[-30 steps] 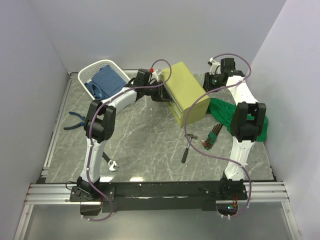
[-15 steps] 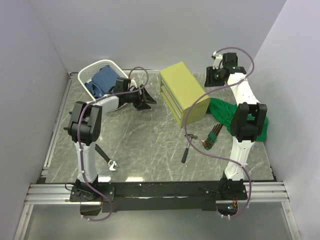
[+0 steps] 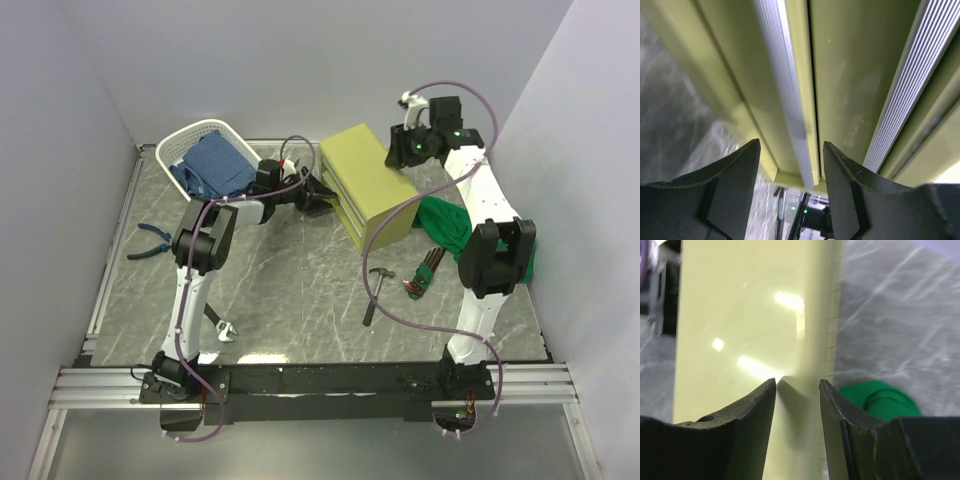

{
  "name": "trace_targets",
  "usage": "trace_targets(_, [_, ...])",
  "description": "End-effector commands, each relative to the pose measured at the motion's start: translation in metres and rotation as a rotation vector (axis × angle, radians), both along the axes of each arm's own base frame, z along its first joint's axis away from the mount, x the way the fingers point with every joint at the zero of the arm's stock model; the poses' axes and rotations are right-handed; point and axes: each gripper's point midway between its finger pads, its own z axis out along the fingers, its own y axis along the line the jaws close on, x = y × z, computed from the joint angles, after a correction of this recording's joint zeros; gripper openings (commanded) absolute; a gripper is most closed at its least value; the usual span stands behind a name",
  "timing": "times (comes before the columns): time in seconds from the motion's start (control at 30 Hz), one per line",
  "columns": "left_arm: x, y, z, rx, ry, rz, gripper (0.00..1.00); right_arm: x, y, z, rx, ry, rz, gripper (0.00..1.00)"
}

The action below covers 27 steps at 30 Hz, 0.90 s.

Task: Sort the tools into containers

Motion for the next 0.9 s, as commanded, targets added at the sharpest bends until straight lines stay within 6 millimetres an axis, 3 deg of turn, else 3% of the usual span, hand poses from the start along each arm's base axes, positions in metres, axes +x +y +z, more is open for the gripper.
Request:
trace_targets(0.0, [0.02, -0.014, 0.031, -0.075, -0.108, -0.001, 0.58, -0.017, 0.019, 0.0, 0.003, 0.011, 0.081, 0.48])
trace_targets(0.37, [0.02, -0.028, 0.016, -0.107, -0.073, -0.004, 0.52, -0.034, 0.031, -0.034, -0.026, 0.095, 0.123, 0.47])
trace_targets(0.53, [0.024, -0.035, 0.027, -0.138, -0.135, -0.024, 0.46, -0.042, 0.037, -0.041, -0.041, 0.114, 0.144, 0.47])
trace_targets(0.7, [0.017, -0.035, 0.045, -0.17, -0.191, -0.059, 0.25, -0.039, 0.039, -0.029, -0.041, 0.077, 0.145, 0.47])
trace_targets(0.77, [0.011, -0.03, 0.048, -0.169, -0.179, -0.058, 0.15, -0.033, 0.04, -0.012, -0.035, 0.032, 0.136, 0.46])
trace_targets(0.87, [0.001, -0.021, 0.053, -0.159, -0.164, -0.066, 0.08, -0.032, 0.052, 0.003, 0.022, 0.013, 0.175, 0.46])
